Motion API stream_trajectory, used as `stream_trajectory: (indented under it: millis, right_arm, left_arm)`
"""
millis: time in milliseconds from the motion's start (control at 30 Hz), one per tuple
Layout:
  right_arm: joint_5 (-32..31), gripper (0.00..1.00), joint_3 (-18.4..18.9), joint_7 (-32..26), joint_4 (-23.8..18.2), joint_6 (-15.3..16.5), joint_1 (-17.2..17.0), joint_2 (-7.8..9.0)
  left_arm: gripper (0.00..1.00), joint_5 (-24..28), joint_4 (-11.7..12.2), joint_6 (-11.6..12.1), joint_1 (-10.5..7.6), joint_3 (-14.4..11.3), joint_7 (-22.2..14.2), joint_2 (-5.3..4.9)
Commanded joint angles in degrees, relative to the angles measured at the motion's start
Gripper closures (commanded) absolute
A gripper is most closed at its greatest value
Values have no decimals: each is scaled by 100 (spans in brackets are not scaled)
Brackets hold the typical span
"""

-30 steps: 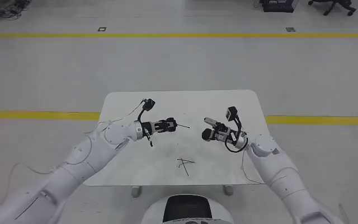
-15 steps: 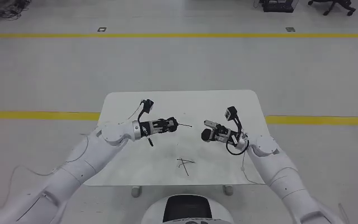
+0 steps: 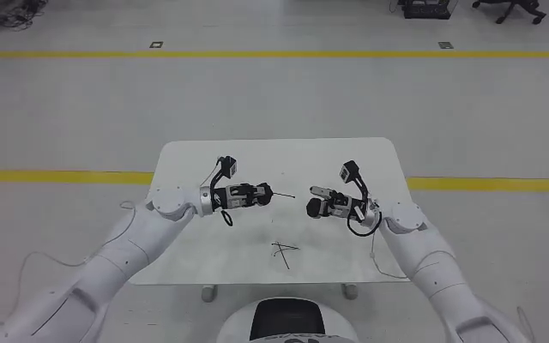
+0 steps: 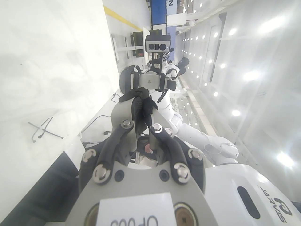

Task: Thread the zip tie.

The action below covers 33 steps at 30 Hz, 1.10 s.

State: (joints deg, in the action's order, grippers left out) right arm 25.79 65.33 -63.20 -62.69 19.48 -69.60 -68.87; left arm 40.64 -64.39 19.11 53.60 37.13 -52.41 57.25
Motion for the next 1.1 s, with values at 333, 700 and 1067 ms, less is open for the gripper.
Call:
stream_trajectory:
  millis: [333,700,1067]
  right_arm:
    - [589,0,-140,-733,476,0,262,-55]
    - [508,57,-212,-863,619,0,392,-132]
    - [348,71,-99,-940,512,0,337,-172]
  left_arm:
    - [100,656,126,-350,116,25,-492,94]
    - [100,648,278,-567,45,-15,-525,227]
    - [100,625,405,-737,10,-7,-495,326]
